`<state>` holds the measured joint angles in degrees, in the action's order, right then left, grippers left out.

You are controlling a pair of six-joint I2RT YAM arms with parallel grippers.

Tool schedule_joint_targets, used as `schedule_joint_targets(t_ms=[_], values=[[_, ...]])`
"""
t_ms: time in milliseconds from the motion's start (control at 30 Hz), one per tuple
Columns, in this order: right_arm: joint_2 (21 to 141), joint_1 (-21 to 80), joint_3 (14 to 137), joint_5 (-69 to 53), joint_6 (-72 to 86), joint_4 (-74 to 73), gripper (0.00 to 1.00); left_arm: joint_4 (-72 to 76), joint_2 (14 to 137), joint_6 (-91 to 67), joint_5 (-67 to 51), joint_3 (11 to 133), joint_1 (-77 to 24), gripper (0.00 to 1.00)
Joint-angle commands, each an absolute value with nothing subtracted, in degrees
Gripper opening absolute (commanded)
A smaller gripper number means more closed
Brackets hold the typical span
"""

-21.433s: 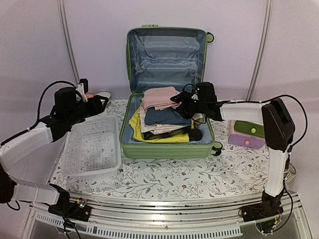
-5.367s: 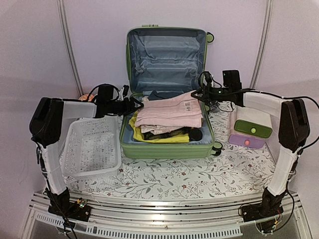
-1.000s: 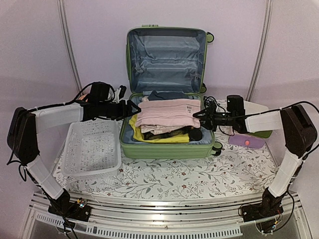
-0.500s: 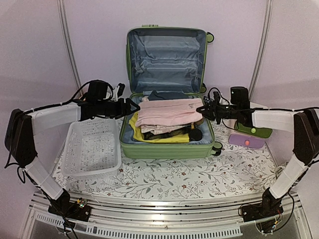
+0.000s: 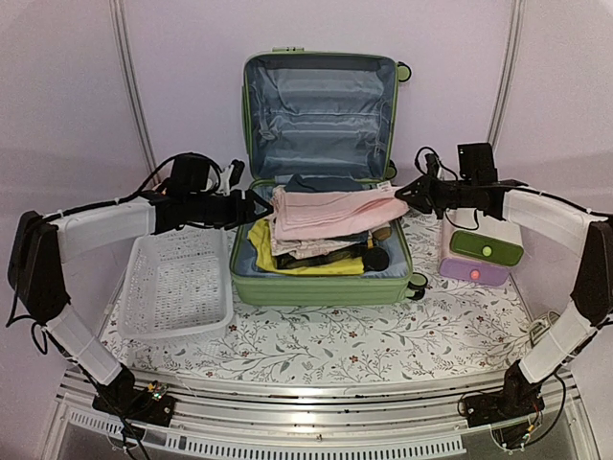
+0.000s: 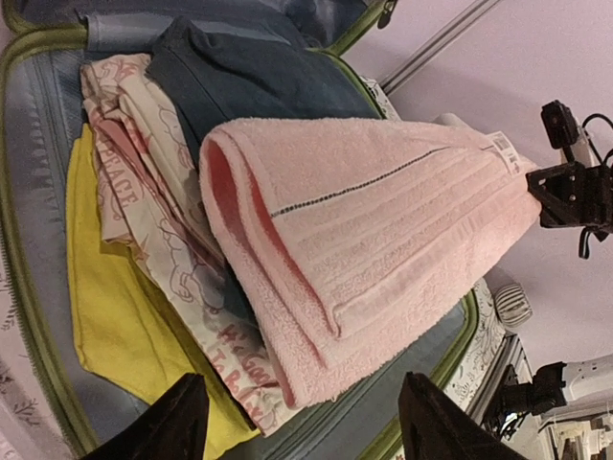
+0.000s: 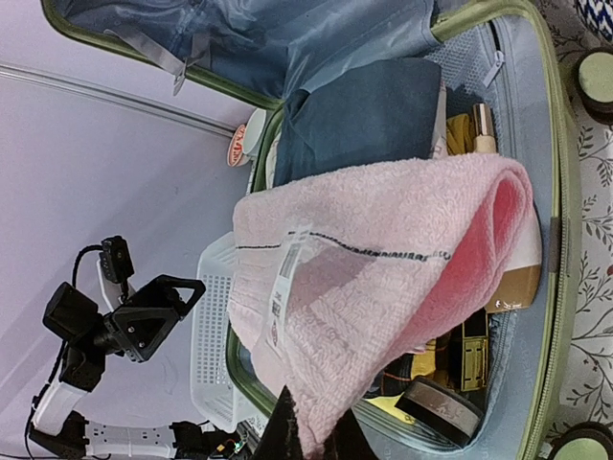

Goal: Open, take out, and arrange the luggage
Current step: Adjust the clothes in the opened luggage.

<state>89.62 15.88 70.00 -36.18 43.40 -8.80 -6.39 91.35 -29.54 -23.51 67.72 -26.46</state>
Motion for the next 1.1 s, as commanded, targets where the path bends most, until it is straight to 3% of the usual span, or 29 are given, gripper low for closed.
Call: schedule_joint_targets(t_ms=[0, 667, 1067], values=[[90.7, 15.8, 74.2, -34.1, 38.0, -15.0, 0.06, -7.0, 92.0, -28.6, -24.6, 69.6, -28.1, 0.71], [103.1, 30.7, 99.4, -24.2, 29.9, -29.6, 0.06, -9.1, 97.3, -26.7, -23.4, 75.4, -29.1, 0.70], [105.9, 33.1, 102.9, -21.7, 28.5, -31.0, 0.05, -8.5, 92.4, -25.8, -22.7, 70.3, -27.2, 0.70]])
